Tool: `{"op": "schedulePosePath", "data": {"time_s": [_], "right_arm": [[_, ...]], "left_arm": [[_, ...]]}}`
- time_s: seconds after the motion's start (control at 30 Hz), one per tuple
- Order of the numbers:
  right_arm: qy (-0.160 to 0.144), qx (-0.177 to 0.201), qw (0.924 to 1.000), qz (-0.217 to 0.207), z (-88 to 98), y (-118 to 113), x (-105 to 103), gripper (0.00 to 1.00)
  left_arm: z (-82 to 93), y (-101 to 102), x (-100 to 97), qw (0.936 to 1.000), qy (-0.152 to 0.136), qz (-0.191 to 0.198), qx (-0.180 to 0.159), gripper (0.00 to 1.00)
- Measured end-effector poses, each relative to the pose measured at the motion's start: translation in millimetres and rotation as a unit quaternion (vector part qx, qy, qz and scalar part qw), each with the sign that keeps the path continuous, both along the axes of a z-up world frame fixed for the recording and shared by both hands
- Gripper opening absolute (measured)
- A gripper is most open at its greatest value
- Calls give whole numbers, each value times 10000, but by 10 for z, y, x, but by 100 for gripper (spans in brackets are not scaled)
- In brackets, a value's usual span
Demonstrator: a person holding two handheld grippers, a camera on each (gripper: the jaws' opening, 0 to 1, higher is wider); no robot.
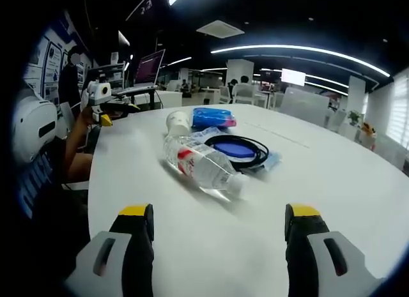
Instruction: Arrange the tabletop items into an orderly group along one side of the table until the central work area is clear of visible clutter.
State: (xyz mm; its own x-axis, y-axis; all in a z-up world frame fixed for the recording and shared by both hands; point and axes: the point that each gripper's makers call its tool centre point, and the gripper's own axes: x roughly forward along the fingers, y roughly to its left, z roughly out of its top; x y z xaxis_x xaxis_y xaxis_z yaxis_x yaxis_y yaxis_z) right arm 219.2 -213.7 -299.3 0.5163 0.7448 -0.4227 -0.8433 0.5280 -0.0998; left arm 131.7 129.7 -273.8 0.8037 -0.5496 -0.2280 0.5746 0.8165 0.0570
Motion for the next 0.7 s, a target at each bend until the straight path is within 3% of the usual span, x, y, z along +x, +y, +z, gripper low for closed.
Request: {"op": "schedulePosePath", "data": {"time_s": [0.17,0.7], "right_arm": [[21,-25,10000,42,-10,13,4,78],[62,-80,9999,118,-32,37,-11,76]], "left_arm": [[7,-14,-12,9999,16,-73,-83,74],[-29,-5,-59,9999,12,-127,38,74]]}}
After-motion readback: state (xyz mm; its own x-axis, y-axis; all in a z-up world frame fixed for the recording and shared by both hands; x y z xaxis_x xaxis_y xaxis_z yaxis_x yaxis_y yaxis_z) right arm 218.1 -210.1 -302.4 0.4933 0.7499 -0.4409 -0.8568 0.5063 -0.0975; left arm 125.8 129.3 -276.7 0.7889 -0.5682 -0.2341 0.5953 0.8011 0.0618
